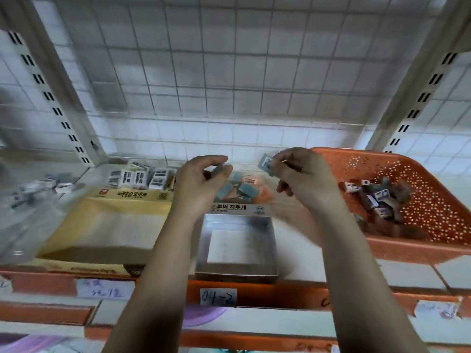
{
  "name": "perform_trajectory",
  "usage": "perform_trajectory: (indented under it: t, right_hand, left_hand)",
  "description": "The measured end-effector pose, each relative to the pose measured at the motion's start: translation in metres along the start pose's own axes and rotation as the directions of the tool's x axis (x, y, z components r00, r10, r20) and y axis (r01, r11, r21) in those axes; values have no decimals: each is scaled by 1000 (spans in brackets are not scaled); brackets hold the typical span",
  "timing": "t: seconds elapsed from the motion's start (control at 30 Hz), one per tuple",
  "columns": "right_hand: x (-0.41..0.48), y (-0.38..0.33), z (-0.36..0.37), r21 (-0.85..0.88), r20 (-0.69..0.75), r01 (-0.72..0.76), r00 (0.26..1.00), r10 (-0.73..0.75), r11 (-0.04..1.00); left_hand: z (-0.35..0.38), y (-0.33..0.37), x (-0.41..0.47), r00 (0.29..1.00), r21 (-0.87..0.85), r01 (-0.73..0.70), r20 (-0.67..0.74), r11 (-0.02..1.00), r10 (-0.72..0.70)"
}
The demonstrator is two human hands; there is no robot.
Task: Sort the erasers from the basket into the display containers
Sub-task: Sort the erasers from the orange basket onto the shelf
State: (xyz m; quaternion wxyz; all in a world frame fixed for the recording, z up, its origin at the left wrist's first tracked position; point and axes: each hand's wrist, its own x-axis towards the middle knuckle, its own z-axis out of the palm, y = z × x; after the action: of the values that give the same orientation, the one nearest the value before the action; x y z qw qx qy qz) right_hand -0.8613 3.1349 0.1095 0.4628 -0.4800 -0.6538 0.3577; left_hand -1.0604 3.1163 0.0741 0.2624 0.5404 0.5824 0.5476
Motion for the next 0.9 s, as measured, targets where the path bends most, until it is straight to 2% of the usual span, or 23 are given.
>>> perform_trajectory:
  t: [0.13,0.27,0.4,0.57,0.7,0.9]
  right_hand:
    - [5,39,30,-71,-123,-97,989,88,993]
    - [5,54,39,-206,-264,-167,958,110,964]
    - [11,62,39,-243,-343,-181,935,89,953]
    - [22,75,44,-281,-316,-180,945,87,943]
    - [19,80,44,-312,-145,-204,975,166,928]
    - [7,58,35,-201,-172,-140,980,106,970]
  left_hand:
    - [-9,-17,0,1000,-29,1,-10,1000,-1]
    - [-14,-23,-1,1000,-7,-6,21,1000,6]
    - [-15,-22,3,998,-143,29,-45,989,-36]
    - [-14,-20,2,999,-164,26,-25,986,-30]
    - [-12,-23,-1,998,-82,-10,-55,997,6]
    - [1,-8,4,997,-92,72,1,993,-72]
